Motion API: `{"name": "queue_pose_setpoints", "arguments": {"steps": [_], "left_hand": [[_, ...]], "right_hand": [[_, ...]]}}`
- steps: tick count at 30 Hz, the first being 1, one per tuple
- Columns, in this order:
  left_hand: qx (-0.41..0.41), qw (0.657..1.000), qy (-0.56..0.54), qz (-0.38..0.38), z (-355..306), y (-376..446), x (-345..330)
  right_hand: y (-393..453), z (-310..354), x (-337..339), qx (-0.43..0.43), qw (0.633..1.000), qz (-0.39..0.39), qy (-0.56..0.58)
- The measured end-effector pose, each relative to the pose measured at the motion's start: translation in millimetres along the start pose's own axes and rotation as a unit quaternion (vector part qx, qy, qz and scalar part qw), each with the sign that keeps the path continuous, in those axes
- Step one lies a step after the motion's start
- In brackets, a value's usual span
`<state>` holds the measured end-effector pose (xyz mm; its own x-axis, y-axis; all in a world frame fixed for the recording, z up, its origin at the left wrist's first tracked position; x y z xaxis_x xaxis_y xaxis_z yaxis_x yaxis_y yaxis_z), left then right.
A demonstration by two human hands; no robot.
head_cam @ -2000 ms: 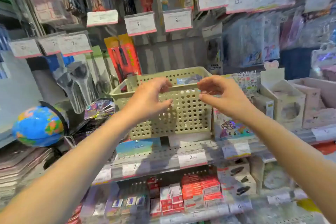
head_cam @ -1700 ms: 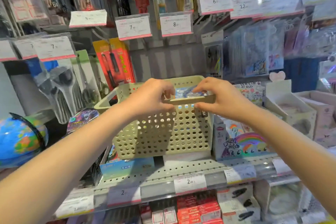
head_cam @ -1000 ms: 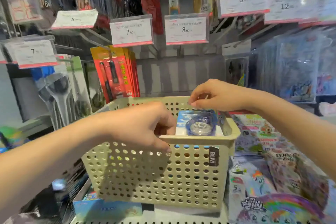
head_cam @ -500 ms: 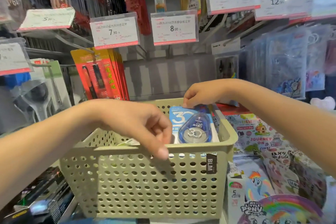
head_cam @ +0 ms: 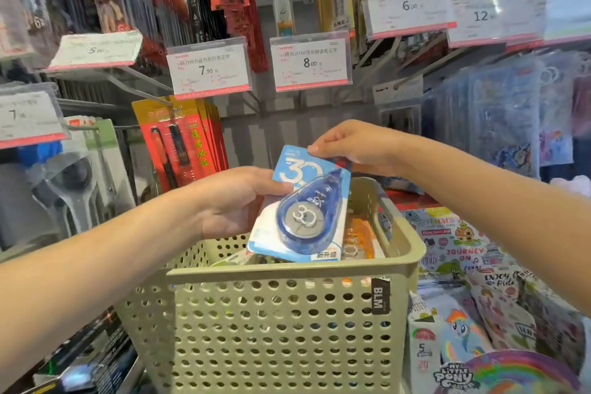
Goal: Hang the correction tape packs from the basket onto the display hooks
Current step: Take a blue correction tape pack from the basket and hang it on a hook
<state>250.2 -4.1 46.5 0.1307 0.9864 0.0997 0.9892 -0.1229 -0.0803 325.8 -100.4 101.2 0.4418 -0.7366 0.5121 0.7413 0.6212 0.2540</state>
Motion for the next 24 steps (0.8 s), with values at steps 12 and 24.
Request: {"name": "queue_pose_setpoints", "arguments": {"steps": [12,24], "left_hand": [[0.024,0.992,-0.009,-0.127,5,-11,65],[-0.078,0.961,0.168,-0.205,-7,-12,71]], "right_hand": [[-22,-28,-35,-0.106,0.876,0.199,-0.425],[-10,-43,-38,-0.110,0.891,0.220,-0.381]]}}
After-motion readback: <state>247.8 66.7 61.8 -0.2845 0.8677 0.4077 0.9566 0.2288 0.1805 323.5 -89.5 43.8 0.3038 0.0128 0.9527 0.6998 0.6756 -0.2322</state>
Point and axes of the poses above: each hand's wrist, its own y-axis towards the middle knuckle, its own x-axis out of the back of the hand, z = x × y, the point moved 10 cm from there along y, towards the middle knuckle
